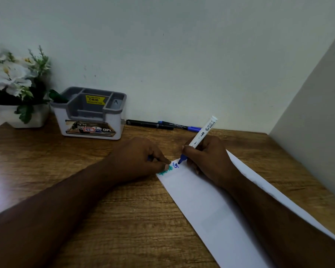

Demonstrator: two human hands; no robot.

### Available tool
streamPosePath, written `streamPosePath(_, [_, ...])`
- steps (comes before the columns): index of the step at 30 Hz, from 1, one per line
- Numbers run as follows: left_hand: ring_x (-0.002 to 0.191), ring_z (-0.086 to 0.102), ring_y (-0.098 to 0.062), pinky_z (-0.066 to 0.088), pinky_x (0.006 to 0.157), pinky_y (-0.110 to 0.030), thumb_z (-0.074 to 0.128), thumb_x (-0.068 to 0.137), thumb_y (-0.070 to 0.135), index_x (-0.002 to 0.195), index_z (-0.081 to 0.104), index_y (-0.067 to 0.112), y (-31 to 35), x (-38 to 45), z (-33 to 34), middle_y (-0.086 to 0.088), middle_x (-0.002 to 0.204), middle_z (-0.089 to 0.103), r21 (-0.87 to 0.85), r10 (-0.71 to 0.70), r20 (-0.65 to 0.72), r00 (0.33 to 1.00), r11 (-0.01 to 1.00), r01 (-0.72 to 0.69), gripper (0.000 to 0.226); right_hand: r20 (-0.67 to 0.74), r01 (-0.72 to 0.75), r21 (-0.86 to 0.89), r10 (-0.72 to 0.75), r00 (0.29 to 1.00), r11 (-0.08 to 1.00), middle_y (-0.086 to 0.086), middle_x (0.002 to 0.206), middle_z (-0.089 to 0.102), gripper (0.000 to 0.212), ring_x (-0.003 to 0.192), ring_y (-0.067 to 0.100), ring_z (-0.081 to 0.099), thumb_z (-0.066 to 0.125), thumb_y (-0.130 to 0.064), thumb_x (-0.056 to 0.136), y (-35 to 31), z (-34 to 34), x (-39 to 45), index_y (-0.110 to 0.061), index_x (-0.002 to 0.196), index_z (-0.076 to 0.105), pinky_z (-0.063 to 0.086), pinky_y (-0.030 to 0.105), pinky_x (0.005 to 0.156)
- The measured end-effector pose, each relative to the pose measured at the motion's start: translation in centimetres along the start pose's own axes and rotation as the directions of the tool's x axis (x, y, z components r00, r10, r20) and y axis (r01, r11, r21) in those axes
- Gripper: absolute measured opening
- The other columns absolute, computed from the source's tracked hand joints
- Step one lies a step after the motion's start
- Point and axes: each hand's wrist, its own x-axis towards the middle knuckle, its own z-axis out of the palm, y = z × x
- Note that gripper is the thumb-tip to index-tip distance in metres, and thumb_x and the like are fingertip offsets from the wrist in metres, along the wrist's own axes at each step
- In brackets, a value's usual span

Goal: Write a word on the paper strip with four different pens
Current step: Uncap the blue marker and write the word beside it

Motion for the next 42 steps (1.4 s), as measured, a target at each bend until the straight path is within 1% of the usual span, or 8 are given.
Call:
streamPosePath(7, [0.078,0.062,-0.006,0.057,0.071,-0.034,0.07,0.079,0.039,0.1,0.073,0.036,0.01,-0.05,0.03,0.014,0.094,0.074,-0.017,-0.013,-0.002,1.0,1.0,0.013,0.021,0.016,0.009,-0.028,-0.008,1.0,1.0,0.009,0.056,0.062,0.015,0.037,0.009,0.05,0.065,-0.011,0.083,-0.19,-0.17,-0.03,0.003,0.076,0.066,0.042,0.028,0.042])
streamPosePath(18, [0.082,0.063,-0.007,0.057,0.076,-0.038,0.07,0.08,0.04,0.101,0.073,0.035,0.19,-0.01,-0.04,0.013,0.1,0.074,-0.008,-0.023,0.01,1.0,1.0,0.023,0.022,-0.052,0.0,-0.037,-0.002,0.999,0.999,0.003,0.059,0.061,0.012,0.04,0.001,0.052,0.065,-0.011,0.083,-0.21,0.04,-0.02,0.001,0.08,0.066,0.041,0.018,0.043])
streamPosePath(22, [0.08,0.061,-0.006,0.057,0.074,-0.033,0.069,0.08,0.04,0.102,0.073,0.035,0.19,-0.03,-0.06,0.014,0.097,0.073,-0.006,-0.017,0.012,1.0,1.0,0.017,0.023,-0.061,-0.017,-0.067,0.013,0.998,0.998,0.008,0.063,0.062,0.012,0.045,0.008,0.053,0.064,-0.012,0.082,-0.33,-0.02,-0.09,-0.001,0.079,0.065,0.044,0.026,0.045])
streamPosePath(26, [0.08,0.062,-0.006,0.057,0.075,-0.036,0.07,0.08,0.04,0.101,0.073,0.035,0.09,0.05,0.01,0.015,0.097,0.073,-0.024,-0.017,0.016,1.0,1.0,0.018,0.022,-0.066,-0.025,-0.021,0.024,0.998,0.999,0.013,0.061,0.061,0.014,0.042,0.015,0.054,0.064,-0.01,0.083,-0.45,-0.05,-0.2,0.003,0.08,0.065,0.049,0.028,0.041])
streamPosePath(32, [0.081,0.062,-0.007,0.057,0.075,-0.04,0.069,0.079,0.042,0.102,0.072,0.037,-0.02,0.19,0.04,0.014,0.097,0.073,-0.012,-0.028,0.025,0.999,1.0,0.029,0.024,-0.094,-0.045,-0.038,0.042,0.995,0.998,0.012,0.067,0.063,0.01,0.038,0.007,0.055,0.063,-0.01,0.084,-0.83,-0.04,-0.32,-0.002,0.077,0.064,0.049,0.023,0.039])
streamPosePath(35, [0.08,0.061,-0.006,0.057,0.075,-0.036,0.069,0.08,0.041,0.102,0.072,0.036,0.1,0.19,-0.07,0.015,0.097,0.072,-0.009,-0.03,0.028,0.999,1.0,0.03,0.023,-0.106,-0.065,0.018,0.066,0.992,0.998,0.011,0.067,0.063,0.014,0.036,0.008,0.054,0.062,-0.007,0.084,-1.0,-0.06,-0.36,-0.01,0.07,0.062,0.048,0.023,0.039])
streamPosePath(39, [0.077,0.059,-0.003,0.056,0.073,-0.032,0.069,0.08,0.041,0.101,0.073,0.036,0.08,0.09,-0.03,0.024,0.078,0.063,-0.006,-0.03,0.019,0.999,1.0,0.03,0.022,-0.11,-0.064,-0.023,0.062,0.992,0.998,0.011,0.068,0.065,0.017,0.034,0.007,0.054,0.062,-0.008,0.084,-0.96,-0.04,-0.36,-0.013,0.068,0.061,0.046,0.021,0.039])
streamPosePath(42, [0.077,0.06,-0.004,0.056,0.074,-0.037,0.069,0.079,0.043,0.1,0.073,0.039,-0.03,0.1,0.02,0.026,0.073,0.06,0.001,-0.022,0.008,1.0,1.0,0.022,0.022,-0.112,-0.064,-0.013,0.062,0.992,0.998,0.008,0.067,0.063,0.015,0.035,0.007,0.055,0.062,-0.008,0.086,-1.05,-0.04,-0.34,-0.013,0.071,0.061,0.048,0.021,0.039])
